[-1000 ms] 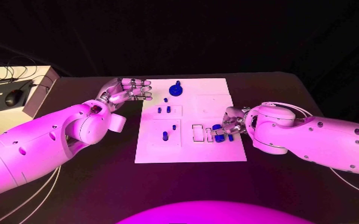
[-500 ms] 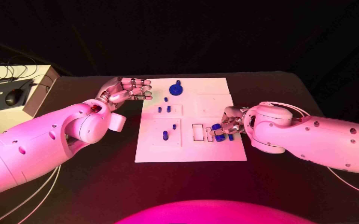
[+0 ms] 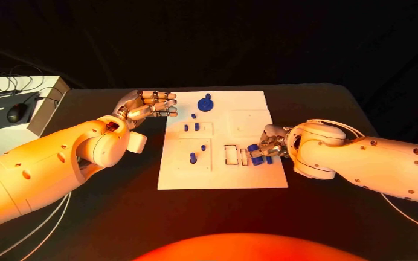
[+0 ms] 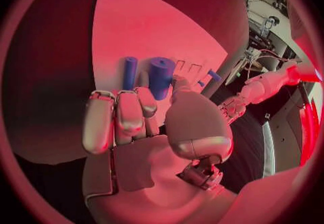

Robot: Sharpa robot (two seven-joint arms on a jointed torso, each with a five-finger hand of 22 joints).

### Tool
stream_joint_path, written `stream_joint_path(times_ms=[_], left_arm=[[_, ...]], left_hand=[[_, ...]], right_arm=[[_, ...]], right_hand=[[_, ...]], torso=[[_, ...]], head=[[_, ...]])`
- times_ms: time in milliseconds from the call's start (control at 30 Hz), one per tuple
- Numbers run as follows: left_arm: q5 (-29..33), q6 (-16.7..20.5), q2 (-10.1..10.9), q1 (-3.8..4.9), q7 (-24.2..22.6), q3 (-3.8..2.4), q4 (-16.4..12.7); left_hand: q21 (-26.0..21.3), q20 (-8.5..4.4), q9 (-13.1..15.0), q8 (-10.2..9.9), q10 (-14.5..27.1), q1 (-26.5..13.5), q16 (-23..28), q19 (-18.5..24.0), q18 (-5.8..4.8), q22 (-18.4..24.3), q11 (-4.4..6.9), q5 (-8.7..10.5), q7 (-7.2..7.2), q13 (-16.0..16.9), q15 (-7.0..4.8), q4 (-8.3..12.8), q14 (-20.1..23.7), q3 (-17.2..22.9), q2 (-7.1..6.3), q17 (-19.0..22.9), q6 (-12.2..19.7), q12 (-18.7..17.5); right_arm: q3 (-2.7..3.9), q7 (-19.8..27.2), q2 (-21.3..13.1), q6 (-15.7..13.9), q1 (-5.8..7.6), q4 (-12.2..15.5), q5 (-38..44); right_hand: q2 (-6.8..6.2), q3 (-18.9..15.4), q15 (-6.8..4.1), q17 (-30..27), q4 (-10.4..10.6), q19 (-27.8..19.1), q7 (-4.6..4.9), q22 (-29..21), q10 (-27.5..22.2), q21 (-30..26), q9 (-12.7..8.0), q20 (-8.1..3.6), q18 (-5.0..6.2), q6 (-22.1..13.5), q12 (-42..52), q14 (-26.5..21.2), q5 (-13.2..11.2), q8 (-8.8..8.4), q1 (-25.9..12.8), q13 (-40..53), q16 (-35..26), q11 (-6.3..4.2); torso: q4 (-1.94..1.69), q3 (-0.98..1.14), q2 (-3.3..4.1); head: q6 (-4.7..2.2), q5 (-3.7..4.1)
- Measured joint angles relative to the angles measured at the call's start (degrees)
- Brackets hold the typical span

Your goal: Assemble the parts on the task board

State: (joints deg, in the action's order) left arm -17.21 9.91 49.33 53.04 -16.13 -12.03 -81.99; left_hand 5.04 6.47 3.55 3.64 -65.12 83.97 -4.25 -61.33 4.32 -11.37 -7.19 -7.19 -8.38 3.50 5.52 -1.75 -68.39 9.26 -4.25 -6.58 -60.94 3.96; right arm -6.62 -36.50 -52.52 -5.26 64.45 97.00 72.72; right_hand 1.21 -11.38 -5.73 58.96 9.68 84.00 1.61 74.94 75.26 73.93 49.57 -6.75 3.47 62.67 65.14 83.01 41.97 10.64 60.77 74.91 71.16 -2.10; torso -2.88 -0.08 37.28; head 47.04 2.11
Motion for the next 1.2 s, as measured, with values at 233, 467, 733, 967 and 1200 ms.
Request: stream_joint_path(times_ms=[233,467,733,967,1200], left_arm=[[0.0,0.0,0.0,0.00,0.1,0.00,0.1],[0.0,0.0,0.0,0.00,0.1,0.00,0.1],[0.0,0.0,0.0,0.00,0.1,0.00,0.1],[0.1,0.0,0.0,0.00,0.2,0.00,0.1],[0.1,0.0,0.0,0.00,0.2,0.00,0.1]], left_hand=[[0.0,0.00,0.0,0.0,0.0,0.0,0.0,0.0,0.00,0.0,0.00,0.00,0.00,0.0,0.00,0.0,0.0,0.0,0.00,0.0,0.0,0.0],[0.0,0.00,0.0,0.0,0.0,0.0,0.0,0.0,0.00,0.1,0.00,0.00,0.00,0.0,0.00,0.0,0.0,0.0,0.00,0.0,0.0,0.0],[0.0,0.00,0.0,0.0,0.0,0.0,0.0,0.0,0.00,0.0,0.00,0.00,0.00,0.0,0.00,0.0,0.0,0.0,0.00,0.0,0.0,0.0],[0.0,0.00,0.0,0.0,0.0,0.0,0.0,0.0,0.00,0.0,0.00,0.00,0.00,0.0,0.00,0.0,0.0,0.0,0.00,0.0,0.0,0.0],[0.0,0.00,0.0,0.0,0.0,0.0,0.0,0.0,0.00,0.2,0.01,0.00,0.00,0.0,0.00,0.0,0.0,0.0,0.00,0.0,0.0,0.0]], right_arm=[[-0.19,-0.3,-1.1,-1.5,1.99,1.5,-5.5],[0.07,-0.3,-1.3,-2.8,3.48,3.2,-9.4],[0.08,-0.3,0.8,-3.6,3.73,3.1,-11.5],[-0.06,-0.3,3.6,-3.9,3.18,1.6,-12.1],[-0.15,-0.3,5.8,-4.0,2.44,0.3,-12.0]], right_hand=[[0.05,-0.5,0.00,0.1,-0.5,0.0,0.04,0.0,0.1,0.0,0.5,0.00,-0.02,-0.1,0.0,0.0,0.3,0.22,0.3,0.0,0.0,-0.07],[0.05,-0.5,0.00,0.1,-0.5,0.0,-0.10,0.0,0.1,0.0,0.6,0.00,-0.02,0.1,0.0,0.0,0.3,0.22,0.3,0.0,-0.2,-0.08],[0.05,-0.8,0.00,0.2,-0.8,0.0,-0.11,0.0,0.2,0.0,0.6,0.00,-0.02,0.1,-0.2,0.0,0.3,0.21,0.3,0.0,-0.2,-0.17],[0.32,-0.8,0.00,0.2,-0.8,0.0,-0.11,0.0,0.2,0.0,0.5,0.00,-0.02,0.1,-0.2,0.0,-0.1,0.19,0.0,0.0,-0.2,-0.16],[0.33,-0.9,0.00,0.1,-0.9,0.0,-0.10,0.0,0.2,0.0,0.4,0.00,-0.02,0.1,-0.4,0.0,-0.7,0.13,0.0,0.0,-0.4,-0.15]], torso=[[0.01,-0.01,0.02],[0.01,-0.08,0.00],[-0.04,-0.12,-0.01],[-0.08,-0.14,-0.01],[-0.09,-0.13,0.02]], head=[[-0.01,-0.02],[-0.02,0.03],[0.11,-0.10],[0.25,-0.13],[0.34,-0.29]])
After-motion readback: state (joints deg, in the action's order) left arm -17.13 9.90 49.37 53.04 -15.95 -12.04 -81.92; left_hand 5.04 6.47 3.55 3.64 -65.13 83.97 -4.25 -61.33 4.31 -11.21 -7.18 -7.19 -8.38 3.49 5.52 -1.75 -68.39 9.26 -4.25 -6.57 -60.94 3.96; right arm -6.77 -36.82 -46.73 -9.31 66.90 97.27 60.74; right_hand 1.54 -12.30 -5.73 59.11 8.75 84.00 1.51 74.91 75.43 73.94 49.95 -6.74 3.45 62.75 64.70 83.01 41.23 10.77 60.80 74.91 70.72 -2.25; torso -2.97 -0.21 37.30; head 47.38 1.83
